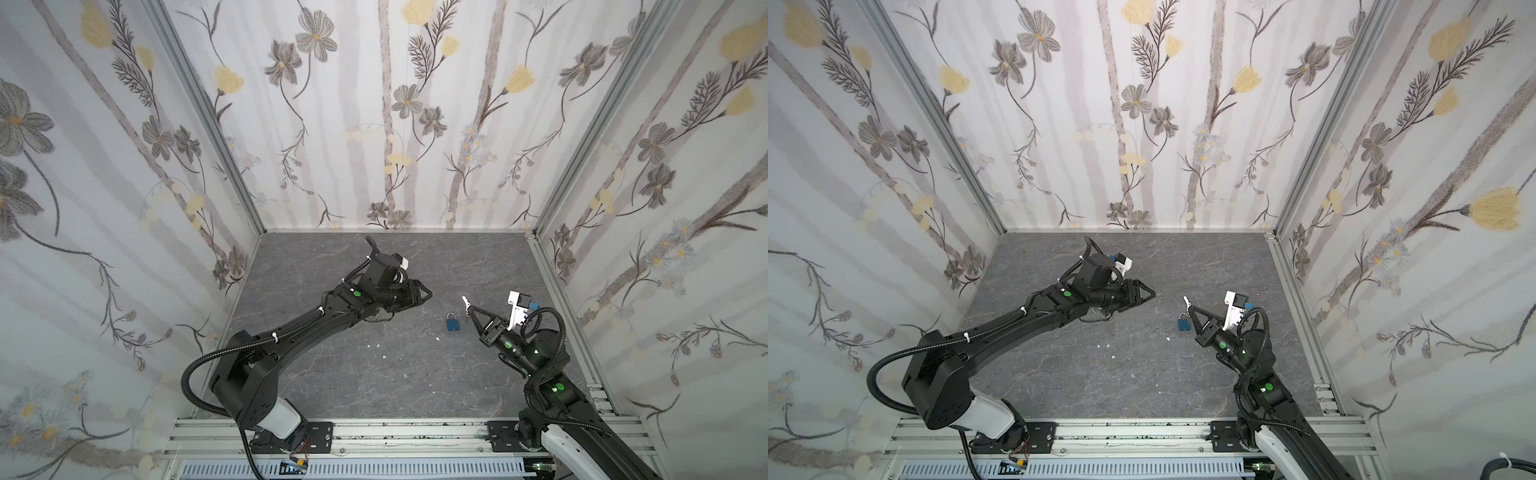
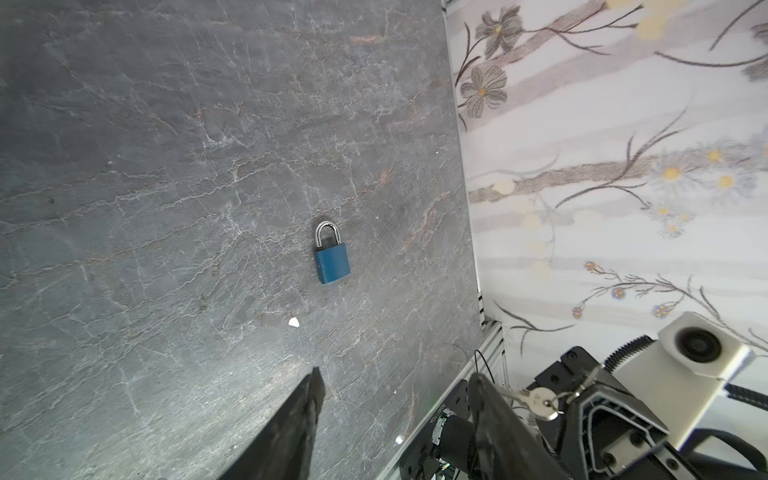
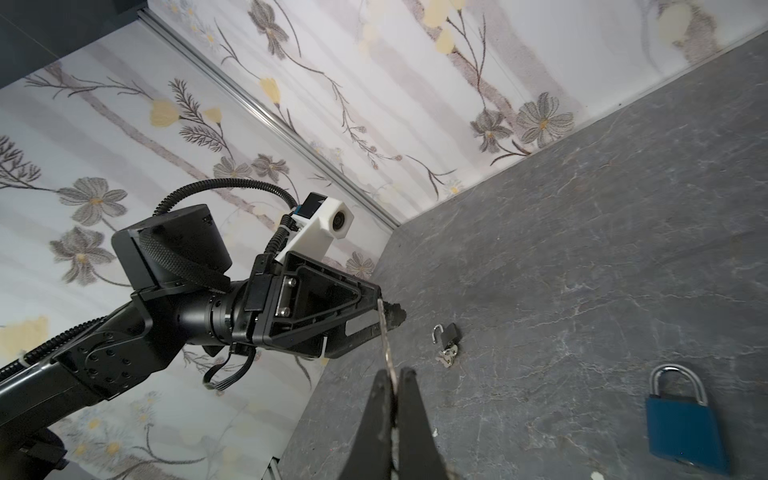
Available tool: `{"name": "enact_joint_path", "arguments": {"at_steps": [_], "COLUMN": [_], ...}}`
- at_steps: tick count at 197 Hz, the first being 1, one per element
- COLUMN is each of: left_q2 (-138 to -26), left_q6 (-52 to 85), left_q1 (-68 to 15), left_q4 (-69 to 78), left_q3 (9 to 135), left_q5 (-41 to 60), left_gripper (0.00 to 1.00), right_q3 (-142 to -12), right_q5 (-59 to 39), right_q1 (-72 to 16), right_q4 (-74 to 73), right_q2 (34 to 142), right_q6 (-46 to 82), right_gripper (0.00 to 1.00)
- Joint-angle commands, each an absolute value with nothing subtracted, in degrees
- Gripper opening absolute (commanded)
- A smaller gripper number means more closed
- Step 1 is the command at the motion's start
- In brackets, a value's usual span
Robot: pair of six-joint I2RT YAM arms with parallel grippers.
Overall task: Unlock with the key
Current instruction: 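Grasp the blue padlock with the left gripper while the right gripper holds the keys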
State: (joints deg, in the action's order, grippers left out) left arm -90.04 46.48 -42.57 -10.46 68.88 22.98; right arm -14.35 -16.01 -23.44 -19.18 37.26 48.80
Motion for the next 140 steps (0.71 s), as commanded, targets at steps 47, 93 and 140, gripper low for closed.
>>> {"name": "enact_joint_path", "arguments": {"at_steps": [47,93,140], "left_q2": [-106.1,-117.5,-126.7], "left_q6": [45.2,45.1,44.9], "left_q1": [-46.9,-50.0,-51.5], "left_q4": [-27.2,-34.9,-41.5], "left_q3": [84.4,96.7,107.4], "left_q5": [16.1,12.9,11.1], "left_gripper": [0.58,0.61,0.62], "right_q3": [-13.8,-13.2,-13.0], "right_q5": [-6.7,-3.3,-1.2], "right_q1": [-18.4,-16.0,-15.3], "right_q4": [-0.7,5.4,8.7], "right_q2": [28.6,23.4,20.6], "right_q6": [46.3,45.4,43.9], "right_gripper": [0.0,0.0,0.0]}}
